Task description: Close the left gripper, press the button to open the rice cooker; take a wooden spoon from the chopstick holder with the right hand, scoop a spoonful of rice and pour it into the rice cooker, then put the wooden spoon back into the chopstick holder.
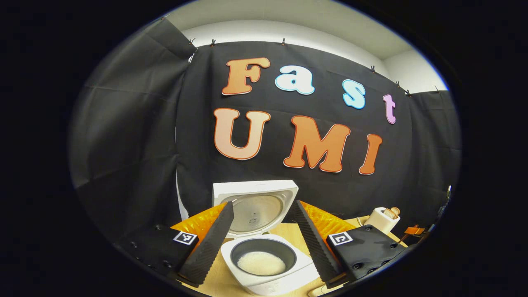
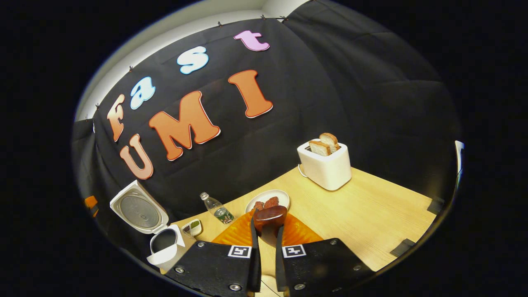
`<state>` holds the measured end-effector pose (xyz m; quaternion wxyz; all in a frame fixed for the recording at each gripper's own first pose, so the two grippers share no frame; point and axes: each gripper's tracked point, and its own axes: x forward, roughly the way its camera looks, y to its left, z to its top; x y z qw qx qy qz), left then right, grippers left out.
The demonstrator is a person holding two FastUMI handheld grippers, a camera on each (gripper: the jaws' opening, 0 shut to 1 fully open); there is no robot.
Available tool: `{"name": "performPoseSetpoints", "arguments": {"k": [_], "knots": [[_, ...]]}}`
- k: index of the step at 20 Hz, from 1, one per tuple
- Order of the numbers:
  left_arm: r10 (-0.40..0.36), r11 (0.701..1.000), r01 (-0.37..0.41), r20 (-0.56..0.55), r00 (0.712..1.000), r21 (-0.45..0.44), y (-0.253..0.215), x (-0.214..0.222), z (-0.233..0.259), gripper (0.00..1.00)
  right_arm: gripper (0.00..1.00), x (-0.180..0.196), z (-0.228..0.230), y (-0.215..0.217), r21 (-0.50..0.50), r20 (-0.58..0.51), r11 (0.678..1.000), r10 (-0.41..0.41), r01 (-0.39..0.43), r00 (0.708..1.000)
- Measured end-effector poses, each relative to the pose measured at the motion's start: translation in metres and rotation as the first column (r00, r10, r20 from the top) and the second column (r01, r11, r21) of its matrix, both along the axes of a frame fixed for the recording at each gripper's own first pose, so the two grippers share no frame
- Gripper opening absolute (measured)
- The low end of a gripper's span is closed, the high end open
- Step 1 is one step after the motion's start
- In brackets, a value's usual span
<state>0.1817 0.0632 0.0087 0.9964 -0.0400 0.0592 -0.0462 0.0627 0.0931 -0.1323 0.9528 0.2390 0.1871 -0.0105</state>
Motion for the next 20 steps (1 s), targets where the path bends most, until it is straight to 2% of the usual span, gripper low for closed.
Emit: {"name": "performPoseSetpoints", "arguments": {"k": [9,13,16,18,19,20], "knots": [[0.006,0.999,-0.006,0.004,1.0,0.04,-0.017,0.028,0.013,1.0,0.13,0.001,-0.085,0.006,0.063,-0.113,0.998,0.009,-0.002,0.994],[0.027,0.998,-0.027,-0.002,1.0,0.049,-0.011,0.033,0.011,1.0,0.13,0.0,-0.097,-0.003,0.112,-0.111,0.994,-0.006,0.019,0.994],[0.041,0.999,-0.041,-0.009,0.999,0.022,-0.01,0.037,0.008,1.0,0.21,-0.002,-0.101,-0.019,0.144,-0.135,0.987,-0.046,0.065,0.99],[0.051,0.999,-0.05,-0.014,0.999,0.02,-0.007,0.045,0.007,1.0,0.28,-0.007,-0.117,-0.036,0.102,-0.17,0.989,-0.087,0.105,0.982],[0.054,0.998,-0.054,-0.012,0.998,0.026,-0.006,0.048,0.008,1.0,0.36,-0.012,-0.116,-0.038,0.101,-0.181,0.989,-0.087,0.107,0.98],[0.058,0.998,-0.058,-0.007,0.998,0.032,-0.004,0.053,0.01,1.0,0.39,-0.017,-0.118,-0.04,0.102,-0.196,0.989,-0.087,0.109,0.977]]}}
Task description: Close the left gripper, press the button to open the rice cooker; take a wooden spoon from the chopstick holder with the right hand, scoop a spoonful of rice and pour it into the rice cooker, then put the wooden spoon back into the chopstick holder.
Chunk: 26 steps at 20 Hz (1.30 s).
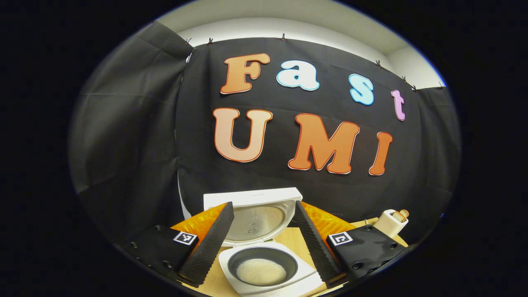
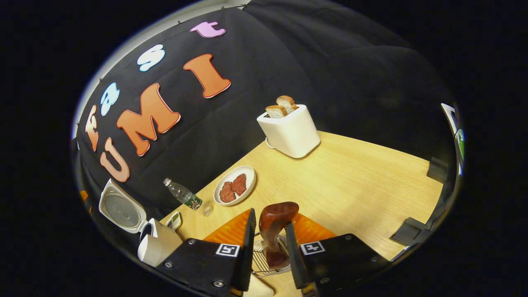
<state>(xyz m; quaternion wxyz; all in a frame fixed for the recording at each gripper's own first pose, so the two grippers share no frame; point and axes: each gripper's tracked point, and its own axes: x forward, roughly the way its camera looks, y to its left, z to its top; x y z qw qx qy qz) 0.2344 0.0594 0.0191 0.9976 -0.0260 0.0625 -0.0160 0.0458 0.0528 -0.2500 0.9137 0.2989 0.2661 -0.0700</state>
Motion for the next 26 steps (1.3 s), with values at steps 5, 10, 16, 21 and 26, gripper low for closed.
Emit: {"name": "performPoseSetpoints", "arguments": {"k": [5,10,16,21,26], "knots": [[0.032,0.999,-0.032,0.018,0.999,0.013,0.008,0.037,0.022,1.0,0.95,-0.016,-0.001,-0.017,-0.062,-0.038,0.998,-0.032,0.029,0.999],[0.036,0.999,-0.036,-0.006,0.999,-0.022,0.011,0.094,0.031,1.0,0.95,-0.029,0.018,-0.027,-0.1,-0.031,0.994,-0.047,0.044,0.998],[0.031,1.0,-0.031,-0.126,0.992,0.0,0.014,0.161,0.001,1.0,0.95,-0.048,0.035,-0.051,-0.135,-0.034,0.987,-0.087,0.082,0.996],[0.044,0.999,-0.05,-0.249,0.968,-0.018,0.022,0.188,-0.047,1.0,0.95,-0.059,0.049,-0.074,-0.177,-0.025,0.977,-0.127,0.121,0.992],[0.043,0.999,-0.039,-0.27,0.962,0.019,0.018,0.181,-0.057,0.99,0.95,-0.054,0.076,-0.086,-0.237,0.005,0.961,-0.143,0.14,0.99]]}}
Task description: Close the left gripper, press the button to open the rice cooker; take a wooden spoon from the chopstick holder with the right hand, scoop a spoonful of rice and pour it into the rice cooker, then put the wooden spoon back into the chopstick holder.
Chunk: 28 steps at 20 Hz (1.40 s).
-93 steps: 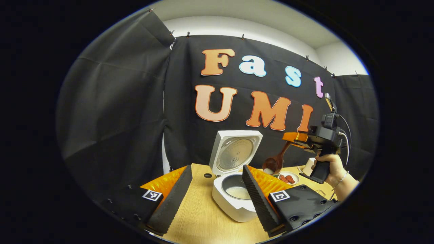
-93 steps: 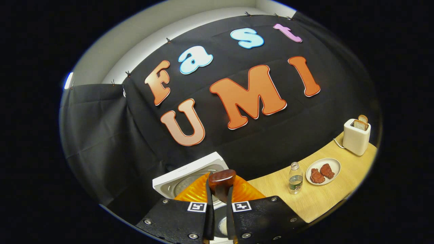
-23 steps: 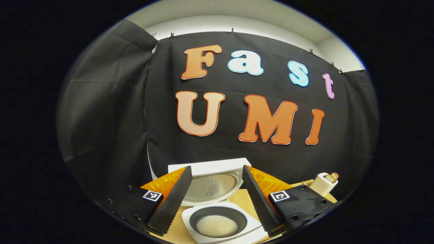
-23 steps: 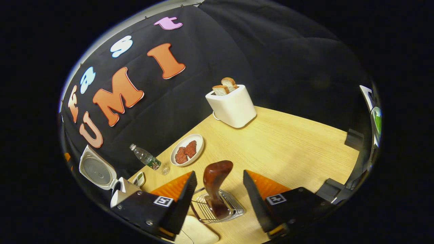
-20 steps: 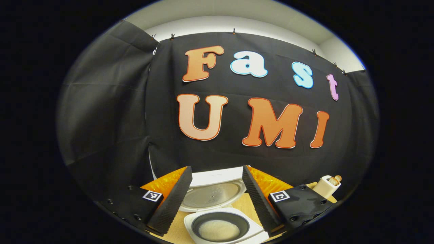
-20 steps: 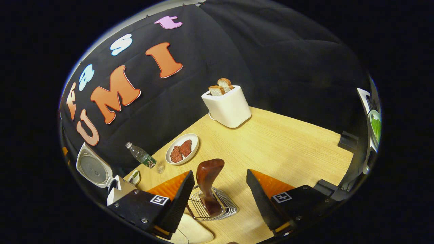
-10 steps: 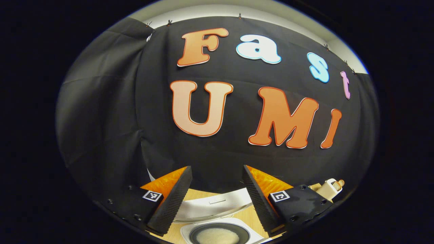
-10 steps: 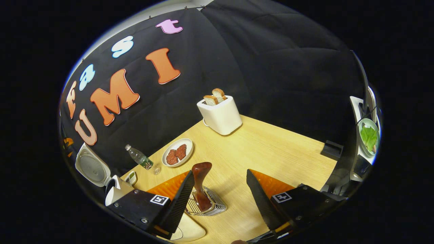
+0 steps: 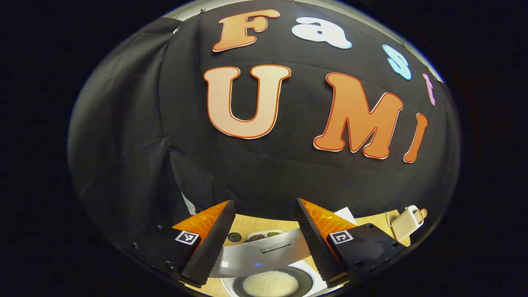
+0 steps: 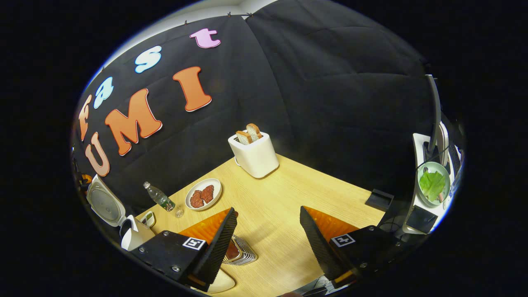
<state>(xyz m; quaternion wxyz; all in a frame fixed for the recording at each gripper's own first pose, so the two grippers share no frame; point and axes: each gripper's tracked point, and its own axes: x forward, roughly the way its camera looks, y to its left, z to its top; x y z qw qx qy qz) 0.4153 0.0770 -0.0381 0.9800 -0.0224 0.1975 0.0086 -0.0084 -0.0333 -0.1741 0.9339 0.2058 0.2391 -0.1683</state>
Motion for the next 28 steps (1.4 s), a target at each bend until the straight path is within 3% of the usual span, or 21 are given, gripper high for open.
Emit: {"name": "performPoseSetpoints", "arguments": {"k": [6,10,15,23,26,28], "knots": [[-0.045,0.999,0.045,-0.012,0.999,-0.024,-0.013,-0.031,0.0,0.99,0.95,0.021,0.06,0.01,-0.112,0.082,0.993,0.047,-0.037,0.996],[-0.09,0.994,0.088,-0.033,0.995,-0.057,-0.035,-0.074,-0.01,0.99,0.95,0.036,0.1,0.038,-0.182,0.134,0.977,0.14,-0.114,0.981],[-0.122,0.989,0.117,-0.055,0.991,-0.088,-0.057,-0.127,-0.038,0.99,0.95,0.043,0.141,0.072,-0.284,0.18,0.934,0.273,-0.216,0.945],[-0.11,0.986,0.092,-0.133,0.985,-0.137,-0.082,-0.194,-0.115,0.99,0.95,0.032,0.133,0.123,-0.295,0.184,0.887,0.417,-0.355,0.89],[-0.113,0.992,0.1,-0.18,0.977,-0.083,-0.082,-0.212,-0.154,0.99,0.95,0.028,0.129,0.131,-0.295,0.169,0.873,0.449,-0.389,0.878],[-0.107,0.991,0.087,-0.223,0.969,-0.099,-0.083,-0.219,-0.174,0.99,0.95,0.027,0.129,0.133,-0.298,0.166,0.866,0.46,-0.401,0.872]]}}
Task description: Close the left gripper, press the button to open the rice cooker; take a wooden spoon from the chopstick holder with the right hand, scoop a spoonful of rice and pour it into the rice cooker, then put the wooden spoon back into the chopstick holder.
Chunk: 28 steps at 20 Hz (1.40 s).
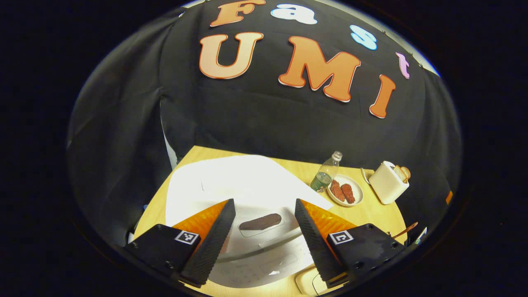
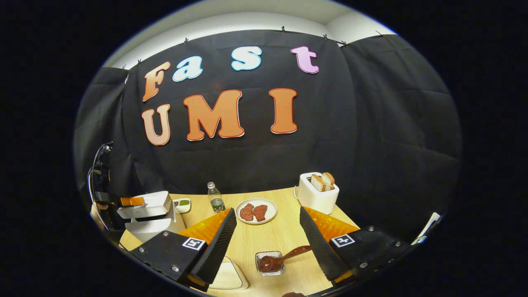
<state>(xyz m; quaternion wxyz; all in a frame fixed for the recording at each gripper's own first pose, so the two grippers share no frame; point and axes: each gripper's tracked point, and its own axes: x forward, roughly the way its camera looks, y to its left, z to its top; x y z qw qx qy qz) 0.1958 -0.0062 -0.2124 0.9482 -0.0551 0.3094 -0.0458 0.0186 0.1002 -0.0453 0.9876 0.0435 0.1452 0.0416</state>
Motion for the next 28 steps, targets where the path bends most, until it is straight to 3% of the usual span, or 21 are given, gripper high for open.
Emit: {"name": "performPoseSetpoints", "arguments": {"k": [4,6,9,15,18,22,28], "knots": [[0.035,0.999,-0.035,-0.028,0.999,-0.025,0.002,-0.004,-0.018,0.99,0.95,-0.002,-0.006,-0.001,0.015,-0.021,1.0,0.013,-0.013,1.0],[0.004,0.998,0.0,-0.066,0.998,0.062,0.002,-0.009,-0.032,0.99,0.95,-0.002,-0.009,-0.003,0.017,-0.03,1.0,0.012,-0.012,0.999],[0.006,0.985,0.0,-0.033,0.999,0.17,0.001,-0.004,-0.033,1.0,0.95,-0.003,-0.012,-0.005,0.015,-0.033,1.0,0.013,-0.012,0.999],[0.027,0.995,-0.021,-0.053,0.998,0.102,0.001,-0.008,-0.021,0.99,0.95,-0.003,-0.008,0.006,0.023,-0.018,0.999,0.043,-0.042,0.999],[0.05,0.998,-0.05,0.017,0.999,0.041,0.008,-0.017,0.017,0.99,0.95,-0.001,0.002,0.016,0.044,-0.001,0.997,0.066,-0.066,0.998],[0.065,0.998,-0.064,0.201,0.977,-0.01,0.02,-0.03,0.112,0.99,0.95,0.004,0.023,0.029,0.04,0.044,0.995,0.09,-0.092,0.995],[0.075,0.997,-0.076,0.485,0.872,-0.017,0.037,-0.062,0.245,0.99,0.95,0.004,0.054,0.048,0.068,0.105,0.99,0.119,-0.126,0.987]]}}
